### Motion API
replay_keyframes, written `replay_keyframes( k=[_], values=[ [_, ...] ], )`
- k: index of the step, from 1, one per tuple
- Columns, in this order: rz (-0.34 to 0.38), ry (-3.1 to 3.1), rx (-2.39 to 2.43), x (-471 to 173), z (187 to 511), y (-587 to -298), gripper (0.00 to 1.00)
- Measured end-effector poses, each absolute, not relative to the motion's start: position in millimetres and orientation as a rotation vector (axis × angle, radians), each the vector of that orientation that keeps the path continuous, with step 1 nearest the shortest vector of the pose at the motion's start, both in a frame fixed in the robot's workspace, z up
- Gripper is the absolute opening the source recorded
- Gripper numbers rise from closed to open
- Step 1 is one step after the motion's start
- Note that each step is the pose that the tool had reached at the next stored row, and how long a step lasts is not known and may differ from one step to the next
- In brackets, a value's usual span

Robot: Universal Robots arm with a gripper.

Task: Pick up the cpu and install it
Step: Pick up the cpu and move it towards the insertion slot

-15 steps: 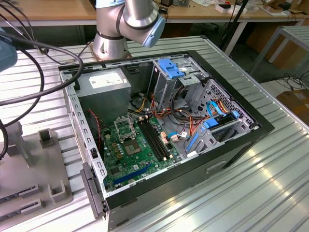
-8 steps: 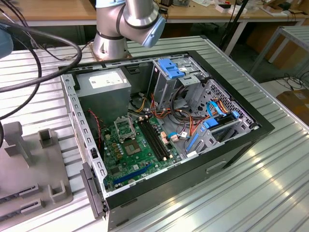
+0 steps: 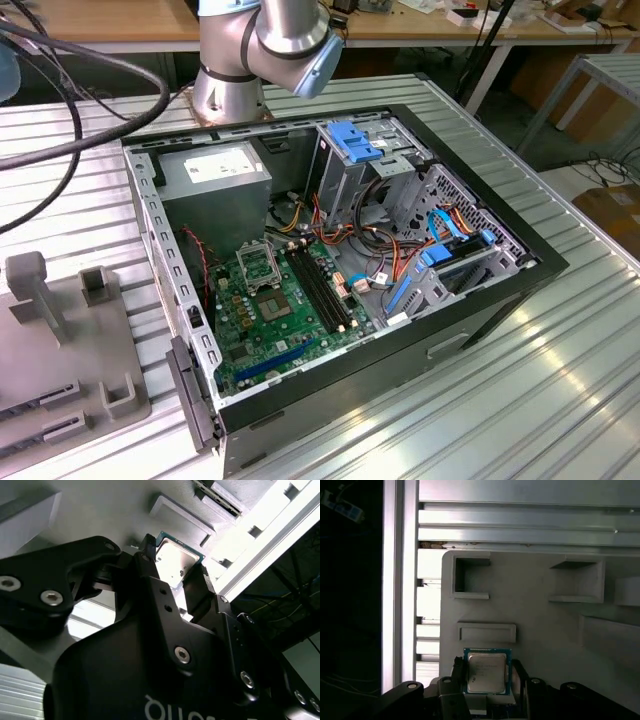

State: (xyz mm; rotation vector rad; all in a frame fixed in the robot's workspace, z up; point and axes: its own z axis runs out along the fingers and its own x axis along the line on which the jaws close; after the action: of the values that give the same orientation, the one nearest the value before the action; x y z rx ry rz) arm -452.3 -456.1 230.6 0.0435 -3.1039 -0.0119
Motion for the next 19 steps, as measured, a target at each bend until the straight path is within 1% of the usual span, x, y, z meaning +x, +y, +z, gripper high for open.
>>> replay_keyframes(
  k=[13,19],
  values=[
    [-0.012,-3.104,0.043,-452.3,257.3,-456.1,0.47],
    [-0.012,-3.104,0.043,-452.3,257.6,-456.1,0.47]
  ],
)
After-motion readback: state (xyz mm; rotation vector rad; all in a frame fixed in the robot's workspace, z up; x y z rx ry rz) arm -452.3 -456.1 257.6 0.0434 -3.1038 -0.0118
